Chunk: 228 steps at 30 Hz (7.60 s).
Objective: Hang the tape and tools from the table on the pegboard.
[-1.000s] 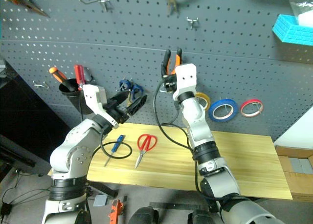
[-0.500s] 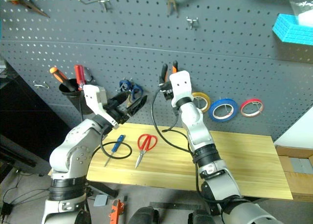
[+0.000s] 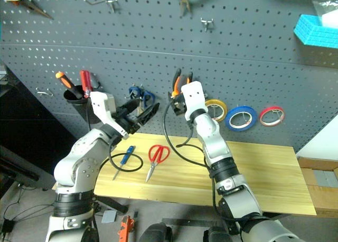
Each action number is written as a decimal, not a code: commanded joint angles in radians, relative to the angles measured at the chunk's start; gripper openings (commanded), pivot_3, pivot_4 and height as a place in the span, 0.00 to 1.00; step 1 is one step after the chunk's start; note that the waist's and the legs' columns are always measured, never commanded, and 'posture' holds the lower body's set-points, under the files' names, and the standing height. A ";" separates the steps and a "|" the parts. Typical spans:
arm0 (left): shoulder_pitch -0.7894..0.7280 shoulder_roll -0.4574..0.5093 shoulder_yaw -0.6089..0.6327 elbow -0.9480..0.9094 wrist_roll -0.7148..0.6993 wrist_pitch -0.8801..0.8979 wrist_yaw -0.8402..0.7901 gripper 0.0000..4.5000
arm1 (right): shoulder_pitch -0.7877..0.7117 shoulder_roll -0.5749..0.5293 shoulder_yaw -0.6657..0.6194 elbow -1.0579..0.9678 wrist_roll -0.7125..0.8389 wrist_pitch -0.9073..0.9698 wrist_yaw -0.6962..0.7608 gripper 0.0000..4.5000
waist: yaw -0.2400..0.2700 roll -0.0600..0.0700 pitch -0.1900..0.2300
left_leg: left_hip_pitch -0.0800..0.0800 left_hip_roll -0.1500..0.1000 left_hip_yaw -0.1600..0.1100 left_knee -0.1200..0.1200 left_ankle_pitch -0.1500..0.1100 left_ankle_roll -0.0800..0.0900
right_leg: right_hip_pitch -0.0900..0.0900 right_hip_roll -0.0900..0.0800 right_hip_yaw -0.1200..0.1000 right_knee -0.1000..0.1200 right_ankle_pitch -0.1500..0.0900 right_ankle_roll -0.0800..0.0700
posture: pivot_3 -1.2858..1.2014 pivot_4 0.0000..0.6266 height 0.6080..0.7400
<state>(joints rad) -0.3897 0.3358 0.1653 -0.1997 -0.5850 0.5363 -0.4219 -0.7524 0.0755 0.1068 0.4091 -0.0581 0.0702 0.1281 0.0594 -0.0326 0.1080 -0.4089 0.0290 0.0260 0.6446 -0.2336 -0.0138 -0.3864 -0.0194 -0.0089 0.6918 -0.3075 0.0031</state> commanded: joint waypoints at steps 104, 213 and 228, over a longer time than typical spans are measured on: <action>0.416 -0.205 -0.121 0.063 0.457 -0.759 0.178 0.23 | 0.587 -0.274 -0.060 -0.870 0.548 0.135 0.452 1.00 | -0.010 0.000 0.041 | -0.007 0.000 0.002 0.001 -0.005 0.001 | -0.002 -0.002 -0.003 -0.012 -0.002 0.005 | 0.56 0.08 1.00; -0.181 0.208 -0.037 1.069 0.534 -0.328 -0.034 0.26 | 0.329 -0.198 0.355 -0.723 0.133 0.450 0.429 1.00 | -0.034 -0.005 0.145 | -0.009 0.001 -0.003 0.000 -0.005 0.004 | -0.003 -0.005 -0.008 -0.012 -0.001 0.002 | 0.57 0.44 1.00; -0.007 0.072 0.062 0.633 0.477 -0.423 0.198 0.11 | 0.425 -0.327 0.249 -0.784 0.163 0.381 0.467 1.00 | -0.033 -0.010 0.137 | -0.010 0.000 -0.003 0.000 -0.003 -0.001 | -0.003 -0.005 -0.009 -0.012 -0.001 0.002 | 0.57 0.26 1.00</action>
<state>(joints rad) -0.4160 0.4157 0.2123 0.5233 -0.0969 0.1234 -0.2526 -0.3326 -0.2466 0.3822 -0.3216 0.0812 0.4818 0.5831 0.0264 -0.0427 0.2447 -0.4186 0.0293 0.0237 0.6450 -0.2371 -0.0152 -0.3894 -0.0246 -0.0174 0.6799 -0.3084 0.0056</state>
